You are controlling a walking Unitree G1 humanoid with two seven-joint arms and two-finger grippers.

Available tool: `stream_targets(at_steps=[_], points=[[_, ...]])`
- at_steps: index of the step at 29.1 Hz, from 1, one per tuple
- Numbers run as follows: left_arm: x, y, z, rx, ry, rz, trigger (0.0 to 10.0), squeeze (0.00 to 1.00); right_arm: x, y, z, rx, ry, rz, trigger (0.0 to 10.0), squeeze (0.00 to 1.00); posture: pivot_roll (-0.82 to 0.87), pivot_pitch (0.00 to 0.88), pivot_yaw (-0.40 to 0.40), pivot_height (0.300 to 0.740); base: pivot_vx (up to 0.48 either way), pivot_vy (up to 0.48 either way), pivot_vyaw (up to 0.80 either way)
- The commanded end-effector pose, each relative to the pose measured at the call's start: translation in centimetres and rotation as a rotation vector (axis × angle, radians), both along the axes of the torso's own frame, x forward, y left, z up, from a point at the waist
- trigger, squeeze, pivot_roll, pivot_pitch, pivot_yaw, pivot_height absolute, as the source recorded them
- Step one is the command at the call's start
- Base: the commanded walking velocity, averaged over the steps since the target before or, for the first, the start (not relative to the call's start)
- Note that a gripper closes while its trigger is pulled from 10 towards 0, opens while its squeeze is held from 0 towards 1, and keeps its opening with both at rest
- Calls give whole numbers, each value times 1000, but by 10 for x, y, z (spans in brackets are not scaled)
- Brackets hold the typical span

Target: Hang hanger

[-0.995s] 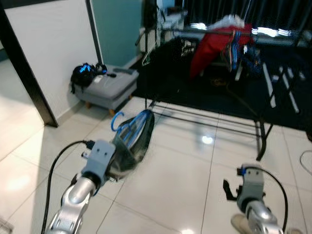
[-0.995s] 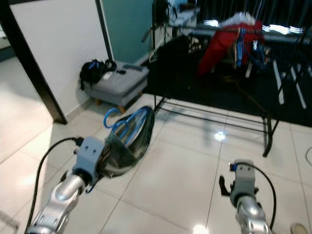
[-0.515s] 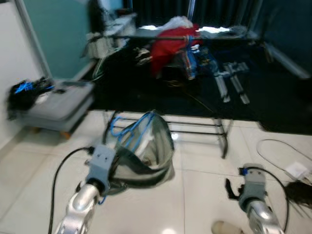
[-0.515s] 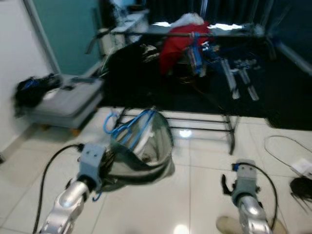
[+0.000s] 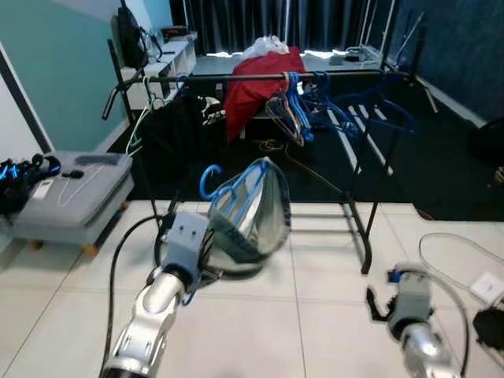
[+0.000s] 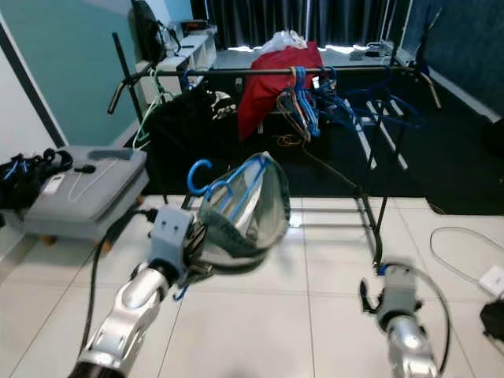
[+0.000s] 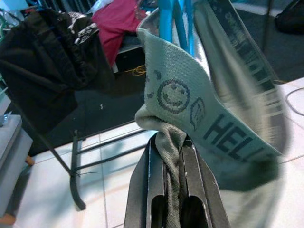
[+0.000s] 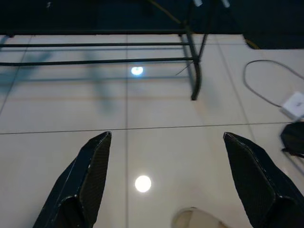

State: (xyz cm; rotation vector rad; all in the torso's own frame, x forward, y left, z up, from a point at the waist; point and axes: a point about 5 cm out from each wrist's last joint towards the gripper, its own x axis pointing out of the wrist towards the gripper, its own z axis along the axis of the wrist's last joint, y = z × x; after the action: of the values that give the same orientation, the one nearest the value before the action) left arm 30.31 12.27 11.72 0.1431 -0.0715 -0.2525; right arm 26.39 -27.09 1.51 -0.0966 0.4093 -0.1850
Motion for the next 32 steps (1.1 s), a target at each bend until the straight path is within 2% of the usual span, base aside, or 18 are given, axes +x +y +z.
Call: stream_targets(at_steps=[1,4,8,13,26,32], points=[[6,-8,3,0,0,-4,10000,0,-2,-4,0,-9,2,-4,10000,0,-35,0,46,735,424,0,0],[8,-11,5,-4,-3,-4,10000,0,-2,-3,0,-8,0,-2,10000,0,-36,0,47,735,424,0,0],[17,-24,9,2,6,-19,10000,0,-2,-3,1,-7,-12,11,10000,0,-43,0,52,735,427,0,0],[18,-26,7,-1,29,-14,10000,0,-2,-5,2,-7,-19,13,10000,0,-49,0,54,735,466,0,0],[16,-13,-2,6,61,44,10000,0,2,1,4,-8,-29,67,10000,0,-40,0,39,735,480,0,0],[15,7,-5,21,70,111,10000,0,4,1,6,-9,-33,80,10000,0,-34,0,29,735,480,0,0]])
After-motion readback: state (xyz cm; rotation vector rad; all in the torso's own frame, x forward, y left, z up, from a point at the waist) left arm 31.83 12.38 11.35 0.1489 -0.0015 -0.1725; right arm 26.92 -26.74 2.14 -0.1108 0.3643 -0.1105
